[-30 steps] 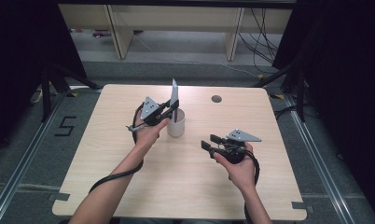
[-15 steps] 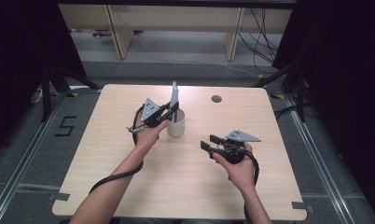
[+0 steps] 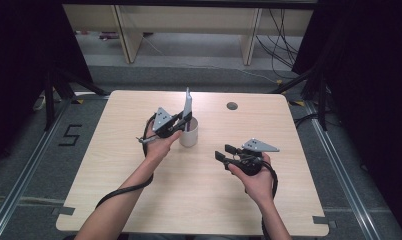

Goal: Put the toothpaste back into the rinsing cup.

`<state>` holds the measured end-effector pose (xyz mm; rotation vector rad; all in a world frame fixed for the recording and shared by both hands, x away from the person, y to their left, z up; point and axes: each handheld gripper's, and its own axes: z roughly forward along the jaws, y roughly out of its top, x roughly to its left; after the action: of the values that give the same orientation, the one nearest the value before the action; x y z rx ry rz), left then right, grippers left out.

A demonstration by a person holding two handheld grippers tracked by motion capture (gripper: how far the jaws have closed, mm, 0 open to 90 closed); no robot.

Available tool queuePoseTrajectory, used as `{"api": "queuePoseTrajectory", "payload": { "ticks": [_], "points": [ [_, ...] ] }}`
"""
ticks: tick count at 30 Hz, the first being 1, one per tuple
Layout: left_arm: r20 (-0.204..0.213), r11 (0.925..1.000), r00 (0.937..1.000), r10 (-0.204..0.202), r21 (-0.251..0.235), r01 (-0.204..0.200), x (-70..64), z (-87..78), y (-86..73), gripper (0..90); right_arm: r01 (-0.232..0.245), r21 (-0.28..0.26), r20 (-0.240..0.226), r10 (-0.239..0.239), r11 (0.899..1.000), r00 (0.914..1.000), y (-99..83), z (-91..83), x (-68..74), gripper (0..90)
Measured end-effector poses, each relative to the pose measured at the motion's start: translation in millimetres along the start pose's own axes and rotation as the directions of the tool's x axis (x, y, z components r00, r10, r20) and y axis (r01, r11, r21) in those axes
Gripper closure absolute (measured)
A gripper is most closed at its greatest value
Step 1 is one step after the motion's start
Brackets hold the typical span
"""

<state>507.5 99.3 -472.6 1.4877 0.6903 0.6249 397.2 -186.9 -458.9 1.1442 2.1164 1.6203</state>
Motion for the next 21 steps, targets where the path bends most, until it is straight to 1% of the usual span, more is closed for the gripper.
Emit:
{"api": "queuePoseTrajectory", "payload": {
  "ticks": [5,7,10,11,12,14,16,20,21],
  "points": [
    [0.001,1.0000,1.0000,0.001,0.007,-0.001,0.0,0.0,-2.4,74.4,0.015,-0.005,0.006,-0.015,1.000,0.9999,-0.6,0.9,-0.8,46.9],
    [-0.003,0.9999,1.0000,-0.001,0.013,0.001,0.1,-0.4,-3.3,74.4,0.009,0.000,0.008,-0.009,1.000,0.9999,-0.6,0.6,-0.4,46.9],
    [-0.002,0.9999,1.0000,-0.002,0.016,0.002,0.6,-0.3,-4.4,74.4,0.025,-0.007,0.015,-0.024,1.000,0.9996,-0.5,0.8,-1.2,46.9],
    [-0.002,0.9998,1.0000,-0.004,0.017,0.004,0.6,-0.2,-4.6,74.4,0.015,-0.005,0.009,-0.015,1.000,0.9998,-0.6,0.9,-0.8,46.9],
    [0.000,0.9999,1.0000,-0.004,0.014,0.004,0.7,0.0,-5.2,74.4,0.014,-0.005,0.007,-0.014,1.000,0.9999,-0.6,0.9,-0.8,47.0],
    [-0.002,0.9997,1.0000,0.000,0.024,0.000,0.9,-0.5,-5.8,74.4,0.015,-0.005,0.006,-0.015,1.000,0.9999,-0.6,1.1,-0.9,46.9],
    [-0.001,0.9997,1.0000,-0.004,0.022,0.004,0.7,-0.1,-7.2,74.4,0.026,-0.002,0.018,-0.026,1.000,0.9995,-0.5,0.4,-1.3,47.0],
    [-0.003,0.9994,1.0000,-0.003,0.035,0.003,1.5,-0.1,-9.7,74.3,0.017,-0.003,0.010,-0.017,1.000,0.9998,-0.9,0.9,-1.0,46.9],
    [-0.004,0.9993,1.0000,-0.004,0.038,0.005,1.5,0.0,-10.1,74.3,0.003,0.000,0.001,-0.003,1.000,1.0000,-1.0,1.3,-0.5,46.9]
  ]
}}
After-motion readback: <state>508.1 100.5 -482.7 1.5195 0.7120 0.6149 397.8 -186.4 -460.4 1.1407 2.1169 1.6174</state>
